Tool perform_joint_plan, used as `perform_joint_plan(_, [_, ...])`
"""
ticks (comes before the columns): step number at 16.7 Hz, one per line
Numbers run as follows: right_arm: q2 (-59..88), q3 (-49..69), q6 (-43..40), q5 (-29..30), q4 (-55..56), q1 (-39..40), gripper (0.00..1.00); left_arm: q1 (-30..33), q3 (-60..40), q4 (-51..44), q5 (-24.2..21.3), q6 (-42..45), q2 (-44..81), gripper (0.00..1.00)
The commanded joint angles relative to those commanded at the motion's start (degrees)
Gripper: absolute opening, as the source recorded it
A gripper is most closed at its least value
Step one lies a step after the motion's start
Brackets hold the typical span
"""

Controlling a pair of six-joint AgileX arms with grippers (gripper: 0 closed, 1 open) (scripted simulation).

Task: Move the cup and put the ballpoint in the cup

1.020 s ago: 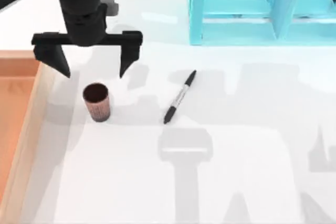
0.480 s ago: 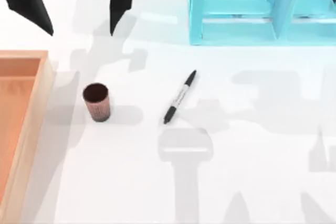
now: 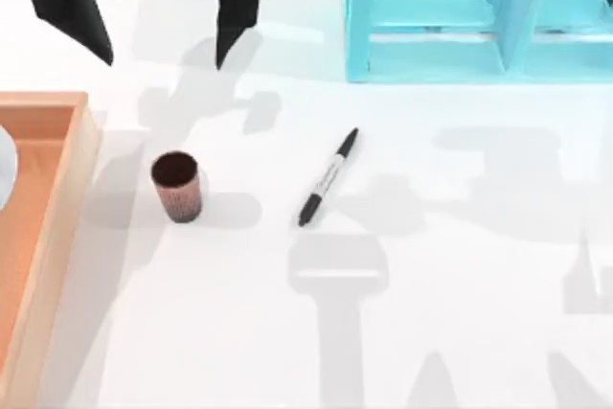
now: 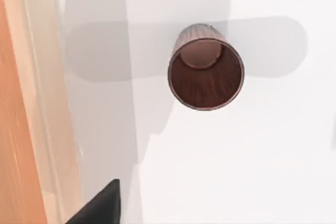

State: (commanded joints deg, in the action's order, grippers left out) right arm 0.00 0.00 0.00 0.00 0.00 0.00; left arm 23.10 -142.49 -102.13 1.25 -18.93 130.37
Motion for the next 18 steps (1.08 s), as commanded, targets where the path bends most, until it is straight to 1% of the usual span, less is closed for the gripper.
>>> perform_joint_plan(2, [0.0,0.0,0.0,0.0,0.0,0.0,1.0,3.7,1.2,4.3,2.1,1.0,2.6,1.0])
perform_joint_plan(7, [0.0,0.0,0.0,0.0,0.0,0.0,1.0,15.7,5.2,18.7,8.7,4.0,11.2,1.0])
perform_joint_plan(9, [0.0,0.0,0.0,0.0,0.0,0.0,1.0,18.7,6.2,21.8,10.5,4.8,13.4,1.0])
perform_joint_plan(15, [0.0,0.0,0.0,0.0,0.0,0.0,1.0,19.2,6.5,22.6,10.9,4.9,14.0,1.0])
perform_joint_plan(18, [0.0,0.0,0.0,0.0,0.0,0.0,1.0,18.8,9.8,26.5,11.0,5.6,14.6,1.0])
